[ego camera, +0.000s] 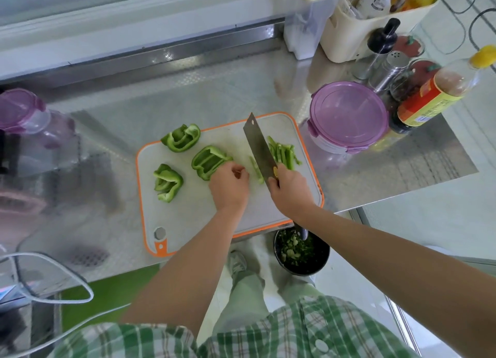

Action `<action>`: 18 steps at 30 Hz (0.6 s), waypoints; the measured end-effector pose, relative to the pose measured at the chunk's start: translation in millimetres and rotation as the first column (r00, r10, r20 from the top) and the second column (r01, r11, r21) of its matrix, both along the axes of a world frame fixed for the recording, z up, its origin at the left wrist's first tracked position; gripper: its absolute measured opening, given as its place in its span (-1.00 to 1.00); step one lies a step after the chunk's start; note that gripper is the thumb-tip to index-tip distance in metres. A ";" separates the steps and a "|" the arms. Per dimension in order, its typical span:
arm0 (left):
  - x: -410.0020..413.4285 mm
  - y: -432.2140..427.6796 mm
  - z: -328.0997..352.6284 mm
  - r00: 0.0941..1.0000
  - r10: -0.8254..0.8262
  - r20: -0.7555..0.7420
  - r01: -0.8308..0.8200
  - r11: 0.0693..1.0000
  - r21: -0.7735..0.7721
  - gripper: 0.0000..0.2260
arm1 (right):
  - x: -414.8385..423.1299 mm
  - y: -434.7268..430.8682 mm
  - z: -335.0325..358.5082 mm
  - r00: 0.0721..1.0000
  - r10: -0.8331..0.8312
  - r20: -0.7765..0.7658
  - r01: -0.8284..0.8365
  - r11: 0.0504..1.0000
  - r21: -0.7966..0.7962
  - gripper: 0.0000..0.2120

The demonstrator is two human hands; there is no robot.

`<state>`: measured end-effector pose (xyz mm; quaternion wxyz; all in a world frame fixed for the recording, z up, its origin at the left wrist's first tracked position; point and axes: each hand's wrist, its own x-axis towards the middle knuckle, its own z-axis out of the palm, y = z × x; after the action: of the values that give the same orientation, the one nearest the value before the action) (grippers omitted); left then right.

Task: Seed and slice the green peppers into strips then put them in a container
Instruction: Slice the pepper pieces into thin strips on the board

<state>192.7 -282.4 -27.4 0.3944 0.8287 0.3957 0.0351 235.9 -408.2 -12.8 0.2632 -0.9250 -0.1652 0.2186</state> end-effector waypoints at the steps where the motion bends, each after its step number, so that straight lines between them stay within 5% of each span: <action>1: -2.5 2.7 3.0 1.000 -0.002 0.014 0.000 0.995 0.101 -0.91 | -1.1 2.3 1.5 1.000 0.007 0.003 -0.007 0.999 0.033 -0.90; 5: -15.8 15.1 3.3 0.995 0.087 -0.055 -0.071 0.966 0.251 -0.84 | -5.9 11.8 0.2 0.995 0.092 -0.036 -0.092 0.996 -0.009 -0.92; 10: -25.2 22.6 -5.0 0.967 0.163 -0.197 -0.131 0.978 0.165 -0.69 | 7.4 -4.8 -8.1 0.997 -0.063 -0.050 0.062 0.998 -0.031 -0.87; 15: -24.6 24.9 -8.7 0.972 0.154 -0.176 -0.144 0.987 0.070 -0.80 | 5.4 -7.6 -6.3 0.996 0.054 -0.073 -0.056 0.998 -0.033 -0.86; 18: -21.3 22.8 -11.5 0.973 0.147 -0.177 -0.154 0.988 -0.021 -0.83 | 9.5 -11.2 -6.9 0.998 -0.015 -0.054 0.012 0.998 -0.054 -0.85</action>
<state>171.4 -259.6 -38.9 0.3687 0.7891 0.4910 -0.0150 245.4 -419.4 -19.8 0.2441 -0.9266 -0.1458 0.2461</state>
